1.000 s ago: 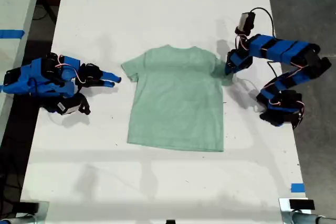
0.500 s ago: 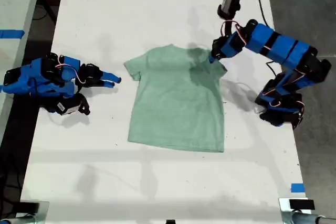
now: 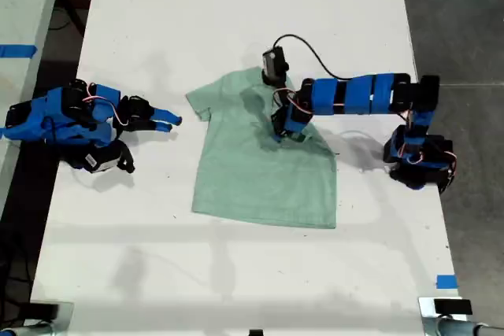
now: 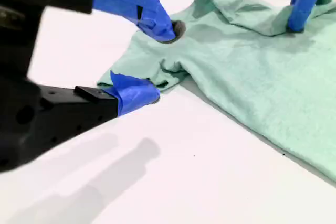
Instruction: Fold t shirt
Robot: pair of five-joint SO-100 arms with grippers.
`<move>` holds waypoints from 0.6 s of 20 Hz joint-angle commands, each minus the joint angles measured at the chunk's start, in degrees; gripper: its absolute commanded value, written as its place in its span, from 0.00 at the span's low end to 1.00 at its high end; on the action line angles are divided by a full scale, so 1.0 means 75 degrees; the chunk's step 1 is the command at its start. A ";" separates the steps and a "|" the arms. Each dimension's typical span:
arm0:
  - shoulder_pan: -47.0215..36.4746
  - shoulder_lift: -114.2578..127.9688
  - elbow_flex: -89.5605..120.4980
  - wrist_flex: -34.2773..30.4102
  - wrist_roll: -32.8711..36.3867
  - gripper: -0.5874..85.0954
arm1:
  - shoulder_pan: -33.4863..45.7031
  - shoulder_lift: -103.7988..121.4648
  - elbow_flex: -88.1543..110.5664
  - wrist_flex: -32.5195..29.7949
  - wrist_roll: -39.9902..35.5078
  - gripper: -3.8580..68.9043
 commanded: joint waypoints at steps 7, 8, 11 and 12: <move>0.0105 0.0070 -0.0094 0.0012 -0.0117 0.19 | 0.0727 0.1746 -0.2309 0.2895 -0.0352 0.48; 0.0105 0.0070 -0.0094 0.0012 -0.0117 0.19 | 0.1043 0.2555 -0.2238 0.3293 -0.0457 0.31; 0.0117 0.0070 -0.0094 0.0012 -0.0117 0.19 | 0.1898 0.5262 -0.1289 0.4008 -0.0680 0.06; 0.0117 0.0070 -0.0094 0.0012 -0.0117 0.19 | 0.2074 0.6387 -0.0527 0.4020 -0.0691 0.06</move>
